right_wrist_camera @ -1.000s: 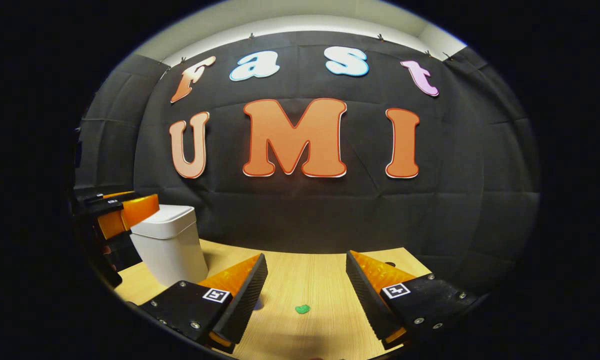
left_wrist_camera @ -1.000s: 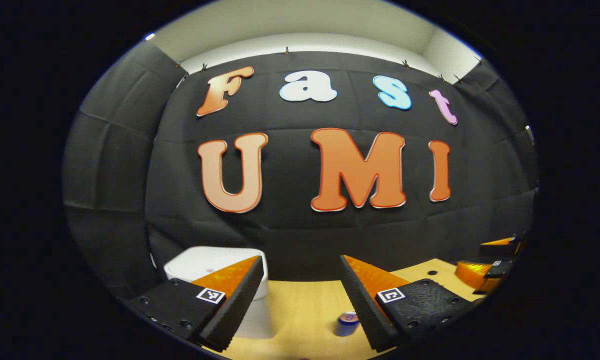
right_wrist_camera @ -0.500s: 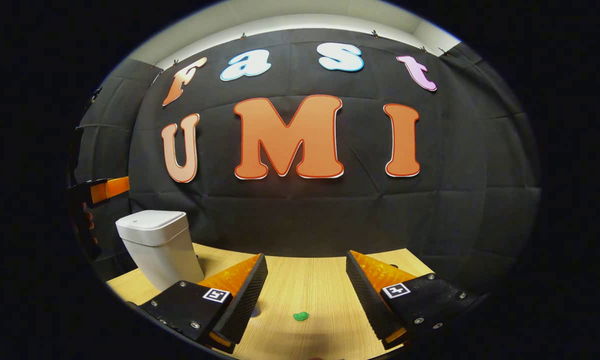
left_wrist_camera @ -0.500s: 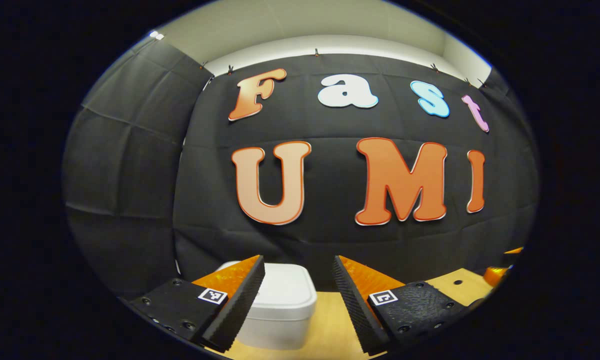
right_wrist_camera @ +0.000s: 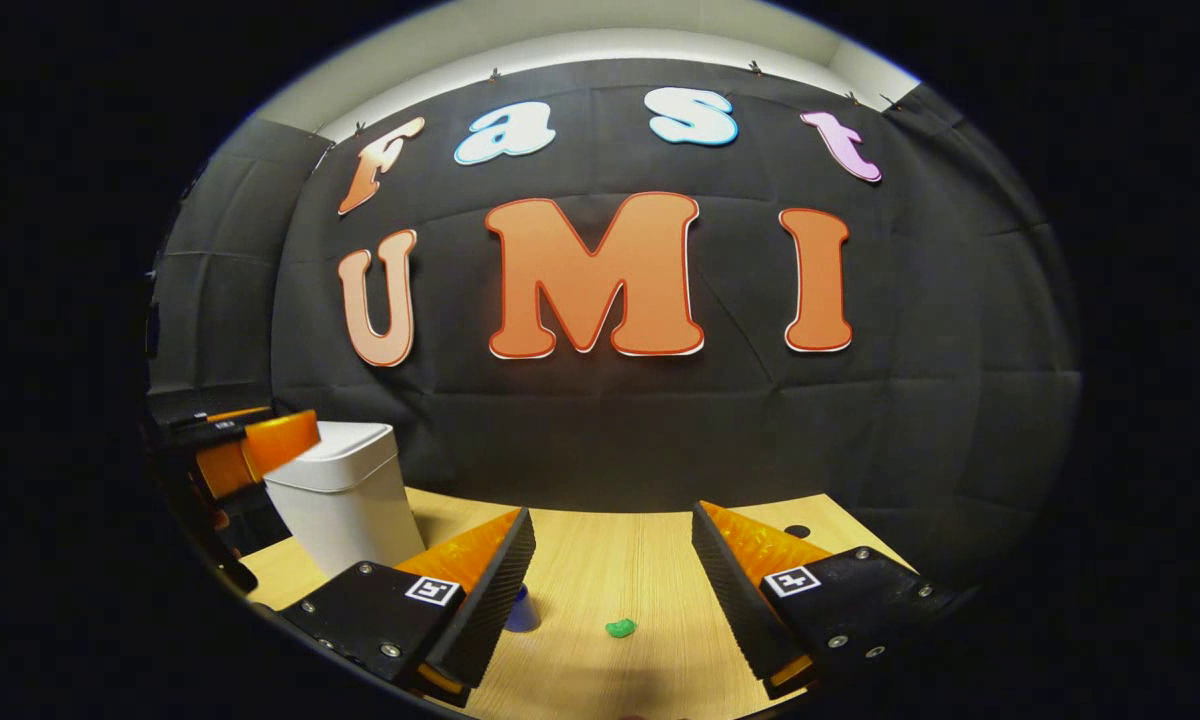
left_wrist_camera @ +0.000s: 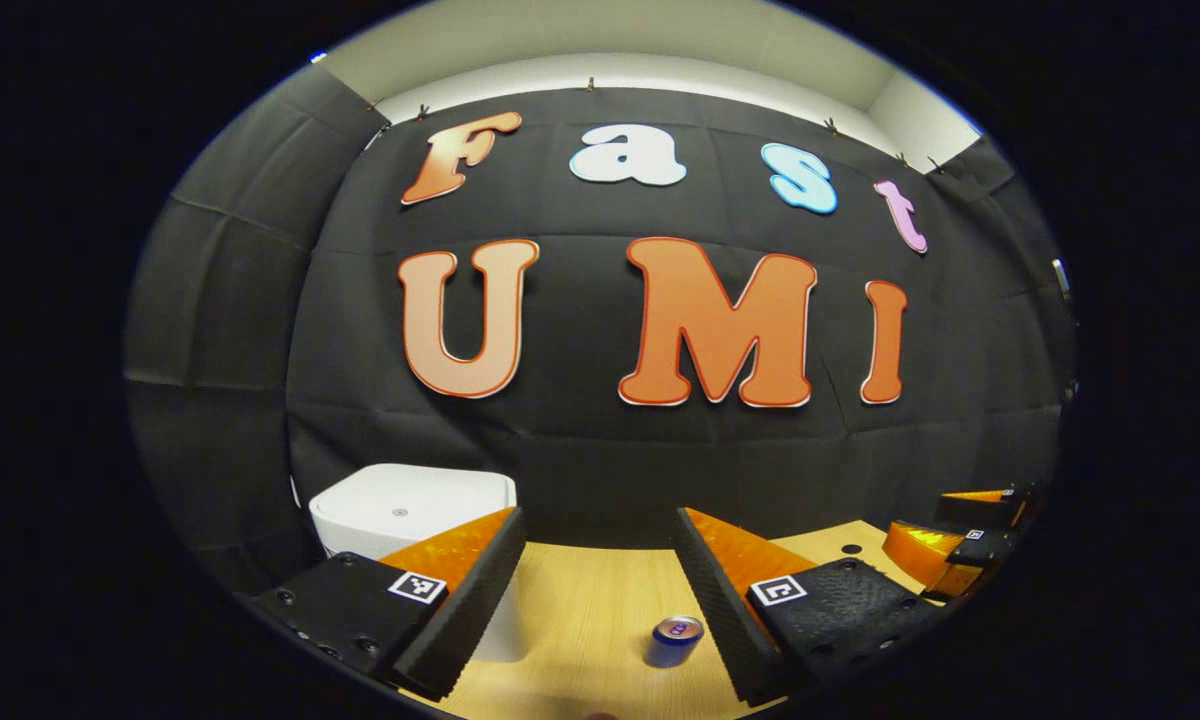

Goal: Press the lid of the desktop garbage bin to open it, pick up the crumpled paper on the desktop and throw it into the bin, then pick up the pop can on the desktop and drop it into the bin, and finally close the garbage bin lid.

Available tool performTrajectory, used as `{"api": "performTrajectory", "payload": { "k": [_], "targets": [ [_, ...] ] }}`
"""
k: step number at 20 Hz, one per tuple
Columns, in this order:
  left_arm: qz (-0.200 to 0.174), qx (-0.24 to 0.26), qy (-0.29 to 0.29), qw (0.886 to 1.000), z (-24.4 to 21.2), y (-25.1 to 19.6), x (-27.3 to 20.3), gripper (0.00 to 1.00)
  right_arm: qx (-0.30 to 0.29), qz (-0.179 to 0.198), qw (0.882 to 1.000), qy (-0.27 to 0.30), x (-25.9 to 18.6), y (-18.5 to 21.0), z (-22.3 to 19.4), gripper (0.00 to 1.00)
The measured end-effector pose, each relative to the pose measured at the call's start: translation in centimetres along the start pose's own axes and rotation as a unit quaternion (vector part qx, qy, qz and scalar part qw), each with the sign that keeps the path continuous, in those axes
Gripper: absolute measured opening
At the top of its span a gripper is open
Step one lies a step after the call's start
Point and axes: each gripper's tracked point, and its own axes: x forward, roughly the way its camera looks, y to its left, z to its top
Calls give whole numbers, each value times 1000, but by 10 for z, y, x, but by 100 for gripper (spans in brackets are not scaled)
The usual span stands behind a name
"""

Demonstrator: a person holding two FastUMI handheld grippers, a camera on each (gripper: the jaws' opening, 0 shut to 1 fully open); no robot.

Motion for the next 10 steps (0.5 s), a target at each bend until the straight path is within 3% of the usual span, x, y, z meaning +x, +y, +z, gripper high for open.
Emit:
{"api": "performTrajectory", "payload": {
  "k": [10],
  "targets": [
    [-20, 27, 4, 999, -2, -15, -8, 95, 0, 6, 1000, 7, -11, 3, 0, 94]
  ]
}}
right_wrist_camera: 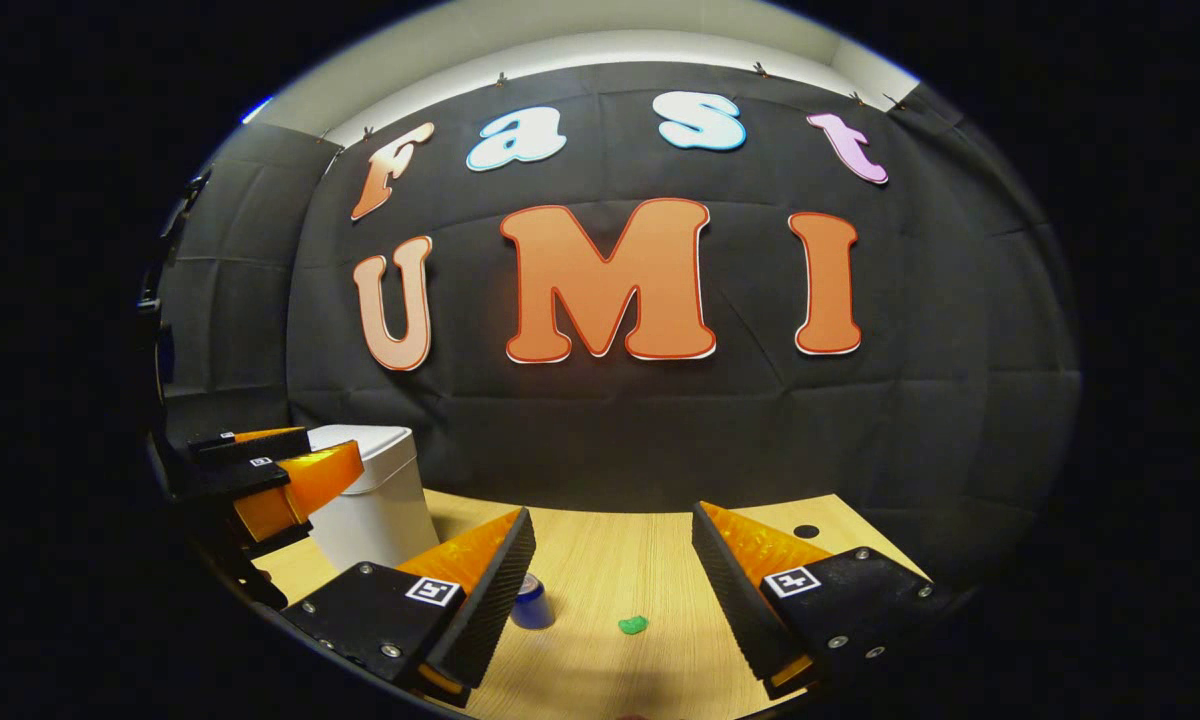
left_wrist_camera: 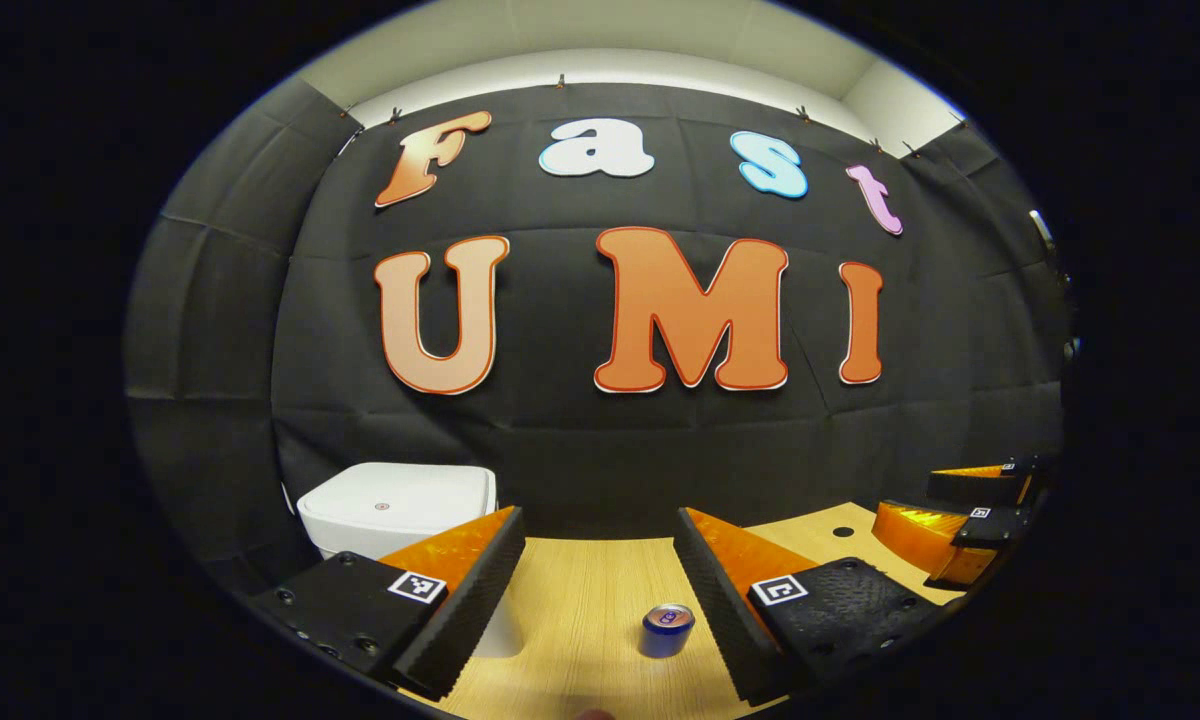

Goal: Press the lid of the desktop garbage bin to open it, pick up the crumpled paper on the desktop and throw it into the bin, then pick up the pop can on the desktop and drop it into the bin, and finally close the garbage bin lid.

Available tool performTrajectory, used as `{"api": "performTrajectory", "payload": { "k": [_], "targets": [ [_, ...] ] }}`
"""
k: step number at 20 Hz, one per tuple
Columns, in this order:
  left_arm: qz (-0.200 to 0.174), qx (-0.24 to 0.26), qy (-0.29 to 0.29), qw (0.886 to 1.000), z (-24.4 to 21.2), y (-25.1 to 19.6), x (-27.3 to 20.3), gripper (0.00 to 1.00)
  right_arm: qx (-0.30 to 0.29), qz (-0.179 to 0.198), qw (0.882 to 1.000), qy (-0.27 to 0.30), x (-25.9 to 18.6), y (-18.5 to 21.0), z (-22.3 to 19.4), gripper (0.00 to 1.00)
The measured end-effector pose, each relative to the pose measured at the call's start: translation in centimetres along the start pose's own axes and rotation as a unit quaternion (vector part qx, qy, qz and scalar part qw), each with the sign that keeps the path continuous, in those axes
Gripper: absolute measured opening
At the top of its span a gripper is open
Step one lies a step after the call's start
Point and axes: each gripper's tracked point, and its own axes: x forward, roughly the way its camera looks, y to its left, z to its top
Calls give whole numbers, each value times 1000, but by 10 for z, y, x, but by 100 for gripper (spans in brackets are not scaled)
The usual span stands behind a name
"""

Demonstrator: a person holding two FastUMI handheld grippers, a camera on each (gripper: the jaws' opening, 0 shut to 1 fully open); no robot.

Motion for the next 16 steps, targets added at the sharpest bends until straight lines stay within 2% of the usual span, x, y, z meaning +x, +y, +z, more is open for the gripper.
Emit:
{"api": "performTrajectory", "payload": {
  "k": [10, 16],
  "targets": [
    [-16, 17, 4, 1000, -3, -17, -11, 94, -10, -9, 1000, -2, -9, -5, 0, 94],
    [0, 20, -1, 1000, 1, -7, -12, 93, -9, -13, 1000, 8, -10, -9, -6, 94]
  ]
}}
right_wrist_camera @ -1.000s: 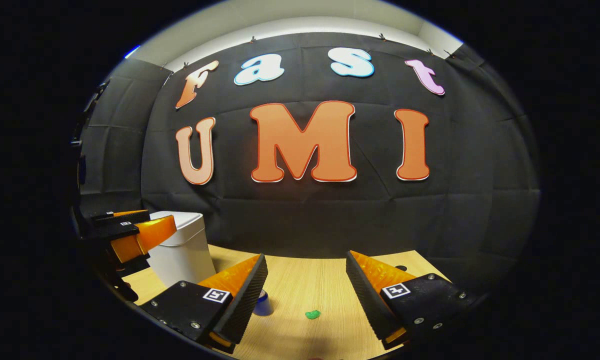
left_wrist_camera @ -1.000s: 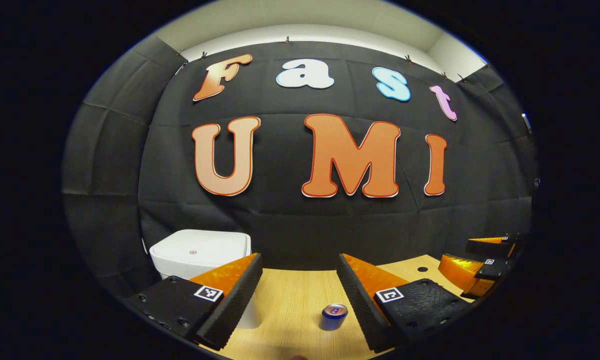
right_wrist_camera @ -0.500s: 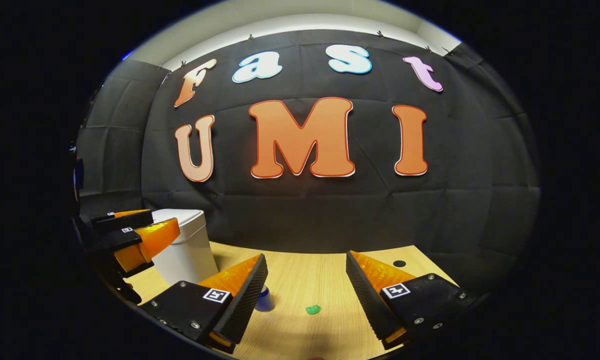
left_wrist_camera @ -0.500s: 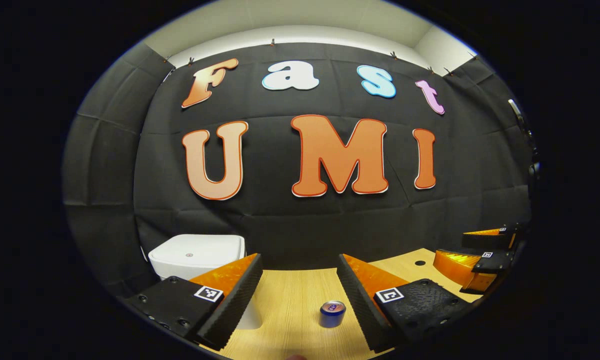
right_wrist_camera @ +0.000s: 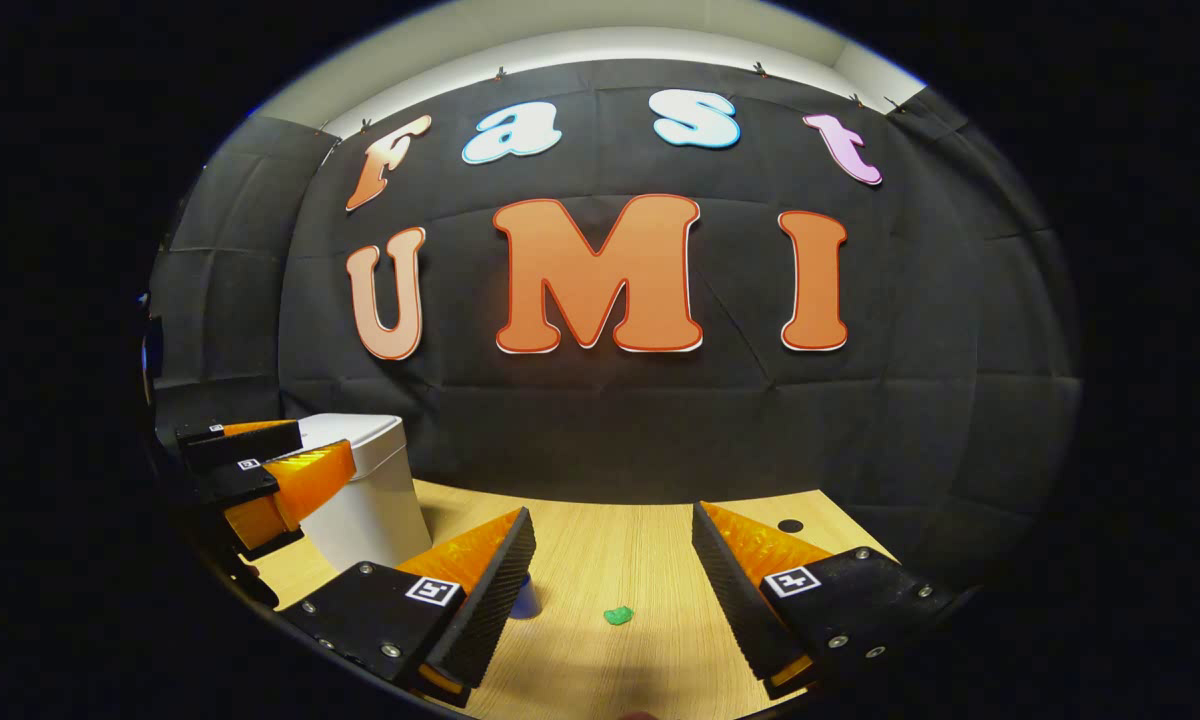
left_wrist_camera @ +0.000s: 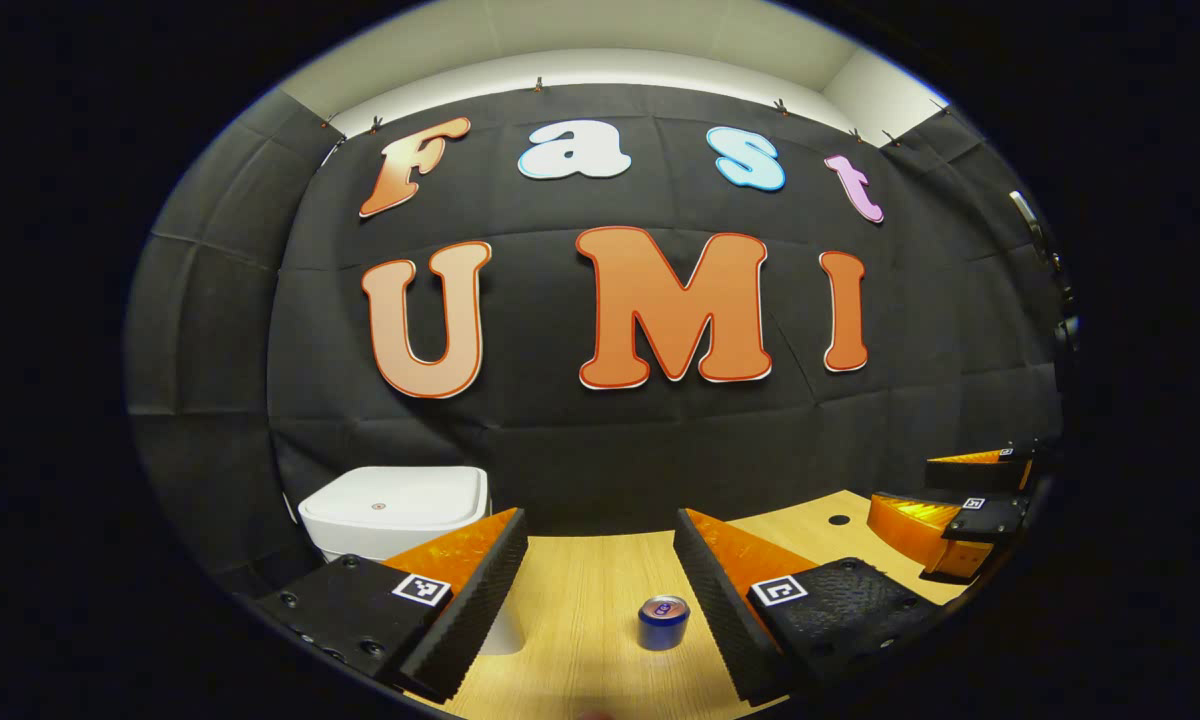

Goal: Press the lid of the desktop garbage bin to open it, pick up the crumpled paper on the desktop and throw it into the bin, then pick up the pop can on the desktop and drop it into the bin, and finally close the garbage bin lid.

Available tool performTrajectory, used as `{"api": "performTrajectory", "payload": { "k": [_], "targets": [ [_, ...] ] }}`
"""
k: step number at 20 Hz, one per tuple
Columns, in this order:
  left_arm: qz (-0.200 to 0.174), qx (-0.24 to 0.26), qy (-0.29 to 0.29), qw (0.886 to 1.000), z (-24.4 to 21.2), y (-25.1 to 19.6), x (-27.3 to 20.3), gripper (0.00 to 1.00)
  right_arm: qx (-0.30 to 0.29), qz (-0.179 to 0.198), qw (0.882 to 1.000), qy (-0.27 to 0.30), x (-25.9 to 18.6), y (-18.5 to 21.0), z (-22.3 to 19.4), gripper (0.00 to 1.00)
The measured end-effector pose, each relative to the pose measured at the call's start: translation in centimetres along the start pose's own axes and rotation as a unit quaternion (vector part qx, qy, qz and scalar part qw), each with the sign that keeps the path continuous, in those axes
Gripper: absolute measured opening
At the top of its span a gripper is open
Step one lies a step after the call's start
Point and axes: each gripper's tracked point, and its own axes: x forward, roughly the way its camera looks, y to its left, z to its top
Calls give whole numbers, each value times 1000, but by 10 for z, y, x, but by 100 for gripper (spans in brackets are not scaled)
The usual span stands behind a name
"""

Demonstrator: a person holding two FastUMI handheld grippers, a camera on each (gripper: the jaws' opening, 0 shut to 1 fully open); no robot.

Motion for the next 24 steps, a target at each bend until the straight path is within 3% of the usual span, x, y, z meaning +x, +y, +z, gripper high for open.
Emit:
{"api": "performTrajectory", "payload": {
  "k": [4, 7, 8, 9, 10, 13, 14, 15, 16, 24],
  "targets": [
    [29, -18, -8, 999, 16, 29, 8, 93, 0, -2, 1000, -1, 1, -1, 1, 94],
    [70, -27, -21, 997, 36, 75, 22, 92, 1, -4, 1000, 2, 1, -3, -1, 94],
    [86, -29, -23, 996, 40, 93, 28, 79, 1, -4, 1000, 3, 2, -3, -1, 94],
    [101, -32, -19, 994, 41, 112, 37, 75, 2, -4, 1000, 4, 3, -3, -1, 94],
    [113, -39, -13, 993, 40, 131, 45, 60, 2, -4, 1000, 4, 3, -3, -1, 94],
    [115, -71, 42, 990, 12, 165, 65, 36, 2, -6, 1000, 6, 3, -6, -3, 94],
    [128, -76, 64, 987, 0, 180, 69, 17, 2, -8, 1000, 6, 4, -7, -4, 94],
    [133, -80, 81, 984, -11, 193, 74, 12, 3, -9, 1000, 7, 4, -7, -4, 94],
    [131, -84, 95, 983, -16, 201, 76, 0, 4, -11, 1000, 7, 6, -9, -5, 94],
    [96, -90, 150, 980, -61, 229, 108, 0, 2, -19, 1000, 23, 14, -10, -16, 94]
  ]
}}
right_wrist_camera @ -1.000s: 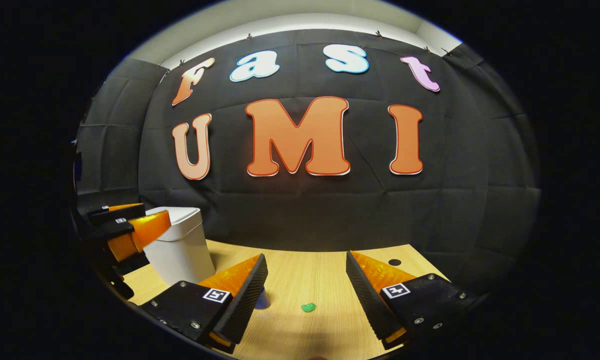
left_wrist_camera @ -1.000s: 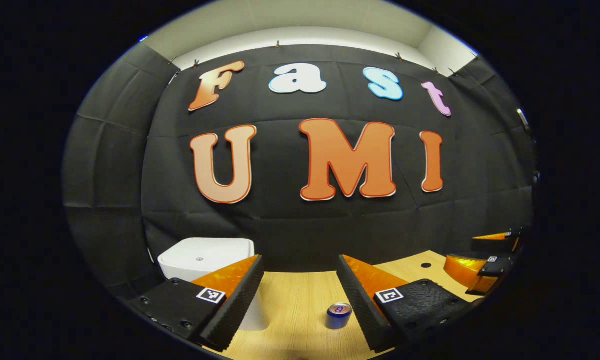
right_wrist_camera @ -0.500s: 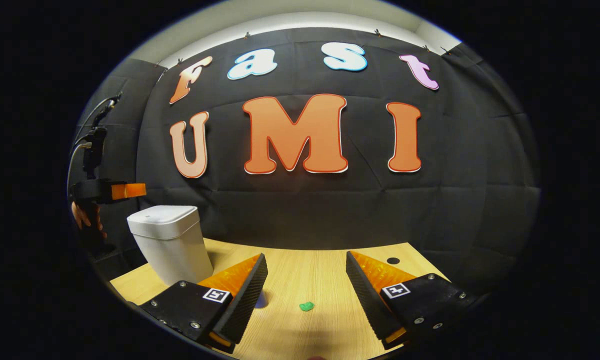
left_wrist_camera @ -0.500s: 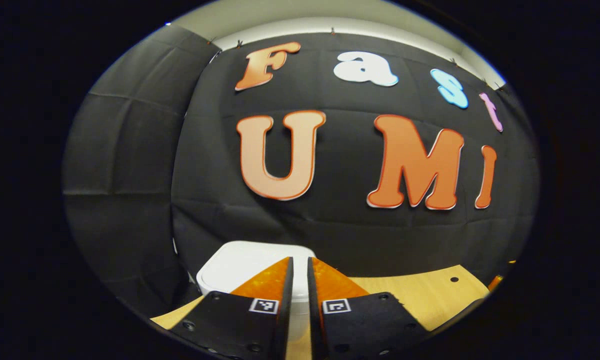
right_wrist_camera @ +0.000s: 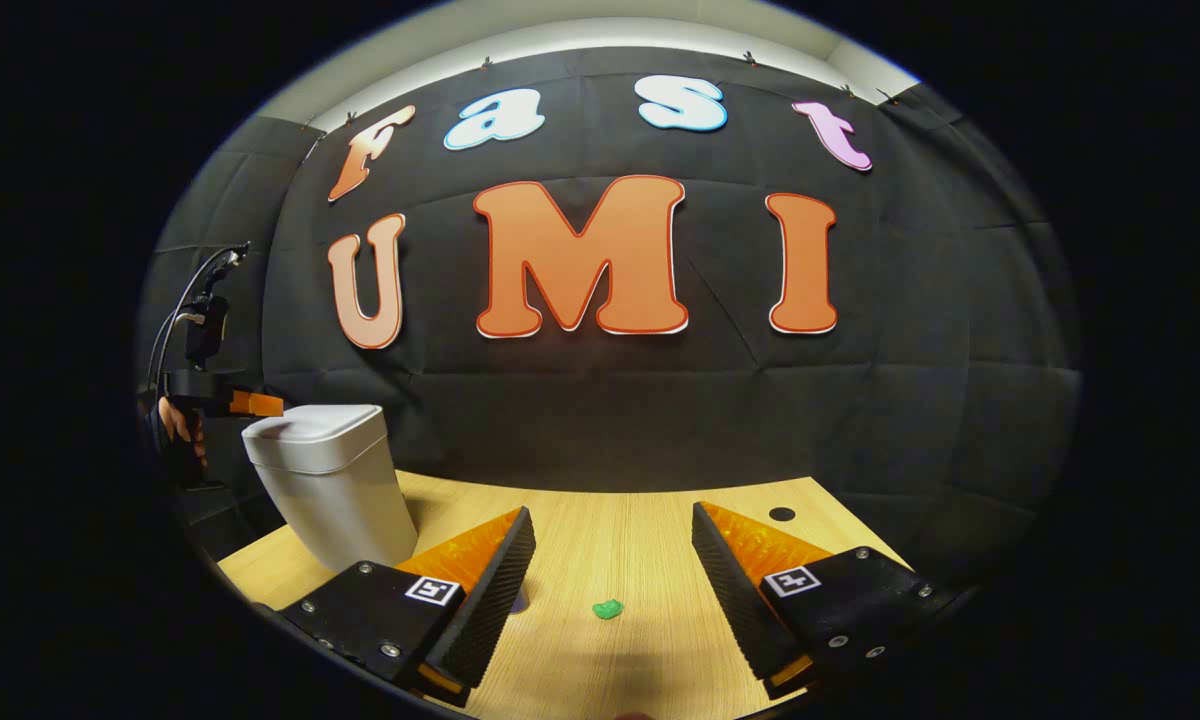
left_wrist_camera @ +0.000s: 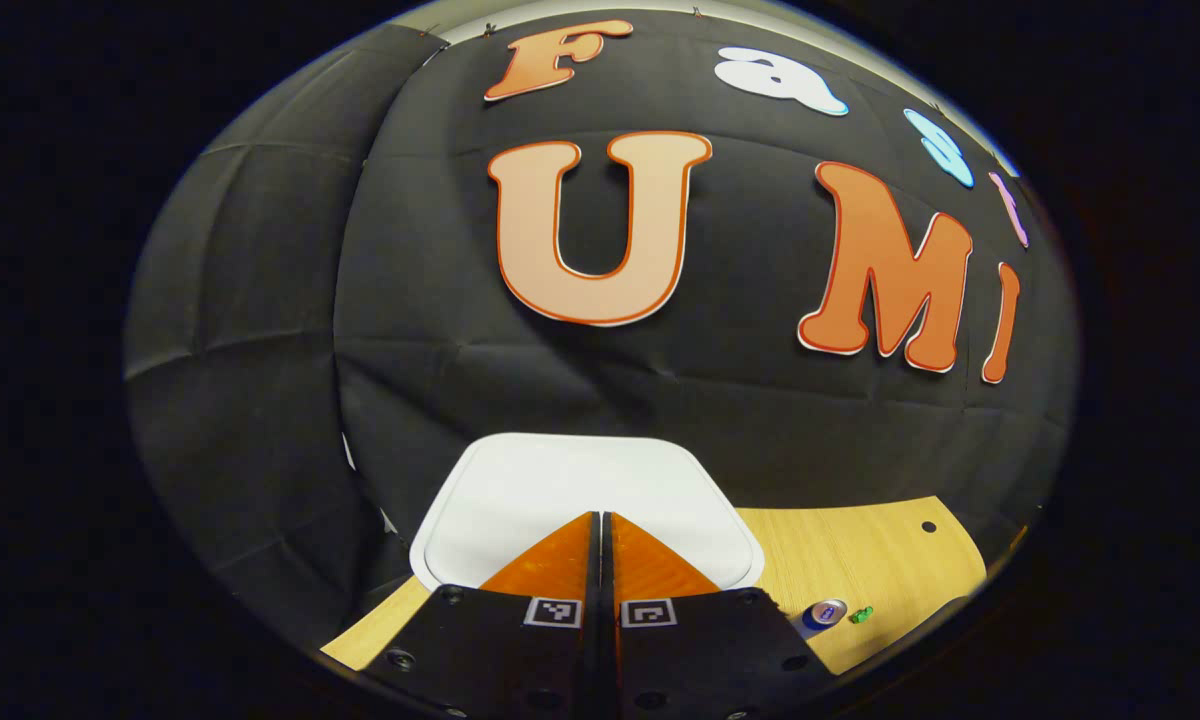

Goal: Press the lid of the desktop garbage bin to open it, pick up the crumpled paper on the desktop and throw it into the bin, then pick up the pop can on the desktop and drop it into the bin, and finally close the garbage bin lid.

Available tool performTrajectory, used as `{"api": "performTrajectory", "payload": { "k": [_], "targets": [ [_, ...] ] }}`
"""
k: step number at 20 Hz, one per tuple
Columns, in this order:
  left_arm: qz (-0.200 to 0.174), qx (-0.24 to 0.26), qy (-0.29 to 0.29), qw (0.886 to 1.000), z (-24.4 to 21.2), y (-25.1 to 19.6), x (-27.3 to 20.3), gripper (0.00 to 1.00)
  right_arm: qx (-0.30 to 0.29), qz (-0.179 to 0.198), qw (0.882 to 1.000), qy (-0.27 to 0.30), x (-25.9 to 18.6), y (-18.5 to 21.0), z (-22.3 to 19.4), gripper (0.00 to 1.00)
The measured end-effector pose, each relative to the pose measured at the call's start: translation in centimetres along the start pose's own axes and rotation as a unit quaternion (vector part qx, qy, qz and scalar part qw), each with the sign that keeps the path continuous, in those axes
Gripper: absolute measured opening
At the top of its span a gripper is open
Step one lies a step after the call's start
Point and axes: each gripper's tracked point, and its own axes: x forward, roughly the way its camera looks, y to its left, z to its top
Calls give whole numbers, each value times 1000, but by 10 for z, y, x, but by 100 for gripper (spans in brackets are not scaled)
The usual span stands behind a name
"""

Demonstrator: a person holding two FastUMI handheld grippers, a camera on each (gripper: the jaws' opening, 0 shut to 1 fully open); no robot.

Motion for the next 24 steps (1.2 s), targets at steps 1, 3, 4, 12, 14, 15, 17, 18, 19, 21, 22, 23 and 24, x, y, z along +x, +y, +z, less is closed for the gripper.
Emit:
{"api": "performTrajectory", "payload": {
  "k": [1, 3, 4, 12, 14, 15, 17, 18, 19, 21, 22, 23, 24],
  "targets": [
    [2, -8, 11, 1000, -7, 1, 1, 0, 0, -1, 1000, 2, 1, -1, -1, 94],
    [2, -12, 3, 1000, -4, 0, 3, 0, 2, 2, 1000, 6, 3, 2, -2, 94],
    [5, -13, 11, 1000, -9, 1, 1, 0, 2, 3, 1000, 8, 5, 3, -3, 94],
    [22, 58, -22, 998, 14, 0, -10, 0, 0, 20, 1000, 22, 10, 15, -11, 94],
    [28, 62, -98, 993, 51, -8, -31, 7, 0, 14, 1000, 23, 12, 10, -13, 94],
    [32, 69, -124, 989, 63, -12, -45, 22, 3, 13, 999, 29, 13, 9, -16, 94],
    [16, 76, -140, 987, 68, -32, -66, 49, 5, 10, 999, 33, 17, 6, -19, 95],
    [3, 70, -141, 988, 65, -43, -73, 59, 4, 6, 999, 34, 19, 3, -21, 94],
    [-3, 60, -143, 988, 60, -51, -80, 67, 4, 5, 999, 37, 21, 2, -25, 94],
    [-17, 33, -141, 989, 51, -70, -94, 94, 6, -1, 999, 45, 27, -2, -33, 94],
    [-19, 23, -139, 990, 44, -75, -100, 97, 5, -2, 999, 50, 31, -4, -38, 94],
    [-23, 9, -138, 990, 37, -82, -107, 98, 3, -2, 999, 54, 35, -6, -44, 95],
    [-34, -1, -137, 990, 34, -93, -116, 97, -2, 0, 998, 58, 40, -7, -50, 95]
  ]
}}
